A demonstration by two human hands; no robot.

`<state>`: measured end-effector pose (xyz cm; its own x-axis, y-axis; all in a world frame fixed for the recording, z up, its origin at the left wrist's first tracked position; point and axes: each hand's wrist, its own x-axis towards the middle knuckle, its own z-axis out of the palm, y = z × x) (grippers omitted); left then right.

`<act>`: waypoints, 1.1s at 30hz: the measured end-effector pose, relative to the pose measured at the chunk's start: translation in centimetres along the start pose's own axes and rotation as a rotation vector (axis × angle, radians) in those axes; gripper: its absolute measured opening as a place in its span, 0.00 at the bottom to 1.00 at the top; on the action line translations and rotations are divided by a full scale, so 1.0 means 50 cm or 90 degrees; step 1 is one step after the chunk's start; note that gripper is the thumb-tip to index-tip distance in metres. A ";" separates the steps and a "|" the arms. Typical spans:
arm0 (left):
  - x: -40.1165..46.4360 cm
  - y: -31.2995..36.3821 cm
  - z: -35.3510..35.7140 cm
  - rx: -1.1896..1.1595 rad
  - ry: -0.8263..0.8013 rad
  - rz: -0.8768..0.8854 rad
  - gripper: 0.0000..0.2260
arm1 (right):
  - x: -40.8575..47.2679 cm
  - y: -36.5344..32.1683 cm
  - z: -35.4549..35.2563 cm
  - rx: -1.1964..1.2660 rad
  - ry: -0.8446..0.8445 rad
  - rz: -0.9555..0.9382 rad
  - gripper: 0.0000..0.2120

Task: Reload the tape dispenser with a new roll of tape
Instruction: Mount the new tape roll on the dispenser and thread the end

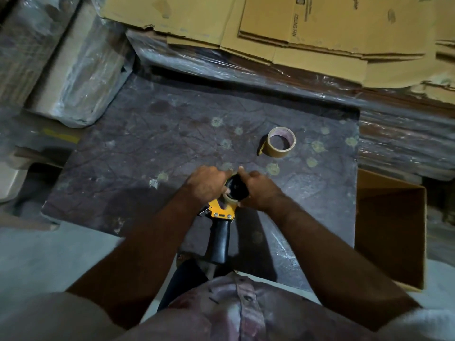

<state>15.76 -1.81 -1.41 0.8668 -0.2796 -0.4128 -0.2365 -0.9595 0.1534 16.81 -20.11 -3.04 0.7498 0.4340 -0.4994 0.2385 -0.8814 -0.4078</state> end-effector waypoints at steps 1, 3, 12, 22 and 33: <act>0.002 0.008 0.008 -0.006 0.002 -0.007 0.27 | -0.011 0.006 0.015 0.023 0.011 0.014 0.52; 0.007 0.018 0.007 -0.023 -0.010 -0.004 0.29 | -0.028 0.019 0.028 0.062 0.036 0.029 0.51; 0.028 0.002 0.000 -0.038 -0.018 -0.006 0.30 | -0.011 0.010 0.034 0.086 0.095 0.067 0.51; -0.017 -0.028 0.038 -0.174 0.172 -0.049 0.25 | -0.037 -0.005 0.054 0.418 0.187 0.164 0.52; -0.107 -0.084 0.083 -0.265 0.148 -0.031 0.30 | -0.115 -0.055 0.204 1.099 -0.084 0.405 0.14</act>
<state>10.29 3.55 -3.55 0.9590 -0.1742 -0.2236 -0.0390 -0.8624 0.5047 5.53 -18.30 -6.86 0.3946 0.2371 -0.8878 -0.9127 0.2131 -0.3487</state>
